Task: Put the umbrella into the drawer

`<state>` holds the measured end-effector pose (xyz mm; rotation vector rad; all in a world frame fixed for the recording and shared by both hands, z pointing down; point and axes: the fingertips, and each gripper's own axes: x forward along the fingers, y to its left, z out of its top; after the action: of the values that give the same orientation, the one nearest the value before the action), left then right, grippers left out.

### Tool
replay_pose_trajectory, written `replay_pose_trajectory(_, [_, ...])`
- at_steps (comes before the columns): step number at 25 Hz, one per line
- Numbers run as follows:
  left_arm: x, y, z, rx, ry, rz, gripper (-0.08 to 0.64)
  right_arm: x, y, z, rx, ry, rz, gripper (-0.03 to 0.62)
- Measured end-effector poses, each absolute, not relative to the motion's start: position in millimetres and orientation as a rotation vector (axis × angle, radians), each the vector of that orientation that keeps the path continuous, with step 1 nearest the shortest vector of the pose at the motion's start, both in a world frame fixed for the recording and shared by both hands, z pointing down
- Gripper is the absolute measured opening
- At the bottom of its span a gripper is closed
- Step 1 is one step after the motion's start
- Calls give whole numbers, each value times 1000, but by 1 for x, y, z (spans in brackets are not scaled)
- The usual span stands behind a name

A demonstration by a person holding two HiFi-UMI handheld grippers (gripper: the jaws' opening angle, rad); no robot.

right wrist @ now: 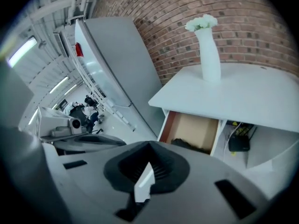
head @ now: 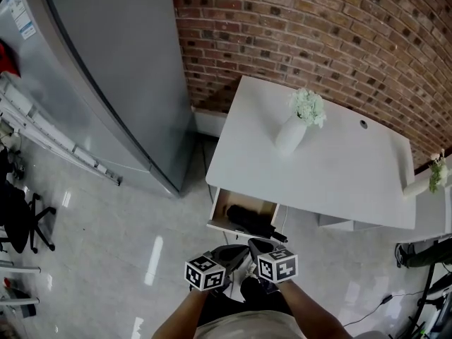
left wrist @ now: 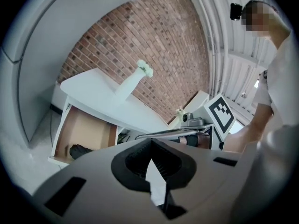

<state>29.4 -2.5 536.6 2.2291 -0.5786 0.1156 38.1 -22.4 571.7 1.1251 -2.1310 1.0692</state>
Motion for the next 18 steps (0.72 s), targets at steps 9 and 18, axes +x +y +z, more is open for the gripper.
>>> replay_pose_trajectory(9, [36, 5, 558, 2186, -657, 162, 6, 49, -12, 590, 1167, -2082, 914, 15])
replay_pose_trajectory(18, [4, 1, 610, 2097, -903, 443, 6, 52, 24, 630, 1069, -1924, 904, 15])
